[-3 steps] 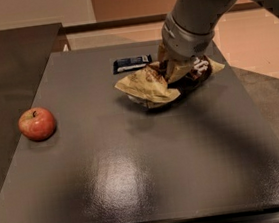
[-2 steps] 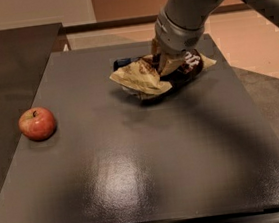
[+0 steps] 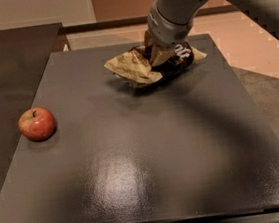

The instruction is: Move brown chip bag near rxbar blueberry

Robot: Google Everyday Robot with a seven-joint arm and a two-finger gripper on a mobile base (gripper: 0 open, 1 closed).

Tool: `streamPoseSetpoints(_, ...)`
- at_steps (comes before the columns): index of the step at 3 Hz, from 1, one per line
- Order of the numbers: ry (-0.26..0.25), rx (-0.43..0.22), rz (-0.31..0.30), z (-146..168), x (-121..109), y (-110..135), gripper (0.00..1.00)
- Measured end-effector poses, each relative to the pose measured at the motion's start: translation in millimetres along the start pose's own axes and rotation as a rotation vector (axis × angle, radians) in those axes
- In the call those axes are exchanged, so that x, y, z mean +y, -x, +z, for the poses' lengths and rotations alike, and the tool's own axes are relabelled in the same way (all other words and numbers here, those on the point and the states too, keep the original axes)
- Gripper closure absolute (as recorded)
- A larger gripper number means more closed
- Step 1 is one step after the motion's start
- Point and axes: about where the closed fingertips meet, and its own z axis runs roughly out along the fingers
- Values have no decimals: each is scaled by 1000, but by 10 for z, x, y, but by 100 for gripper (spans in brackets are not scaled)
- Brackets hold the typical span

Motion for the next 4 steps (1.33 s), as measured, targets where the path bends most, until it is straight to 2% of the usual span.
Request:
streamPoseSetpoints(2,3,-1,-3,13,8,20,13)
streamPoseSetpoints(3,5,-2,-5,20,10,29,0)
streamPoseSetpoints(4,5,-2,-5,20,10,29,0)
